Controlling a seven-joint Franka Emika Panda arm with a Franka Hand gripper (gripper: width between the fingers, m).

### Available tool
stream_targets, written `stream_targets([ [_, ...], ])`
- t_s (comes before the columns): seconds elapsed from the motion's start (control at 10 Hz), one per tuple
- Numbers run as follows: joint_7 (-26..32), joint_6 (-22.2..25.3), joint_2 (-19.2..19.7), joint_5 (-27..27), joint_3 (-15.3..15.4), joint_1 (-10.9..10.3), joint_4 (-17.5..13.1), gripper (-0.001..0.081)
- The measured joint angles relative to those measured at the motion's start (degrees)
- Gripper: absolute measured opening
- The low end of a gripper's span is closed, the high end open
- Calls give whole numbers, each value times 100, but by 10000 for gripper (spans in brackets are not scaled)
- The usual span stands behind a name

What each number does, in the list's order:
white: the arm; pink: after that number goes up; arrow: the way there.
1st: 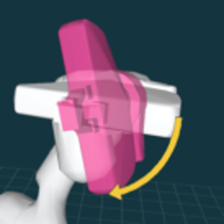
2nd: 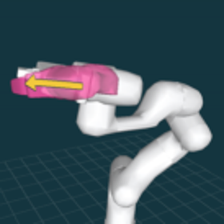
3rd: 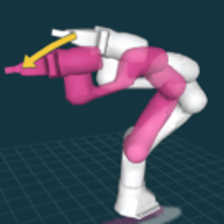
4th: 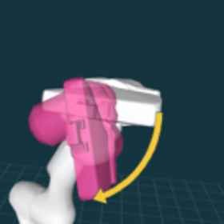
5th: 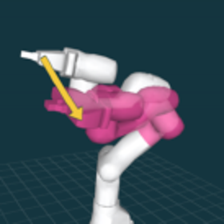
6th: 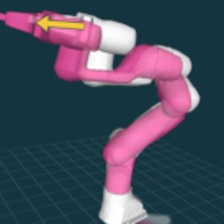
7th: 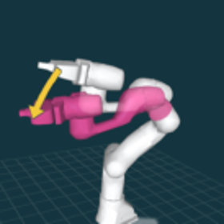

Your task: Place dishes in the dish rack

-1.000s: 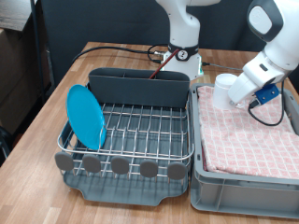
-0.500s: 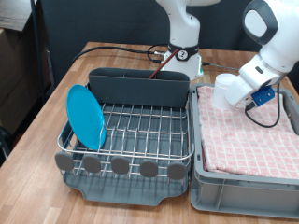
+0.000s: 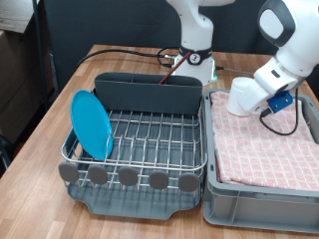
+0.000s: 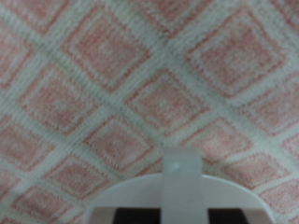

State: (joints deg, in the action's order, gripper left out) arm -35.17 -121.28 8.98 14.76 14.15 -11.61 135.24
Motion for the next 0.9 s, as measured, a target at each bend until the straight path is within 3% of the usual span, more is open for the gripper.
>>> stream_targets([
  [0.5, -41, 564, -159, -342, -11, 1, -586, 72],
  [0.7, -169, 509, -321, -359, -58, 5, -720, 72],
  [0.9, -484, 87, -587, -201, -192, 35, -730, 72],
])
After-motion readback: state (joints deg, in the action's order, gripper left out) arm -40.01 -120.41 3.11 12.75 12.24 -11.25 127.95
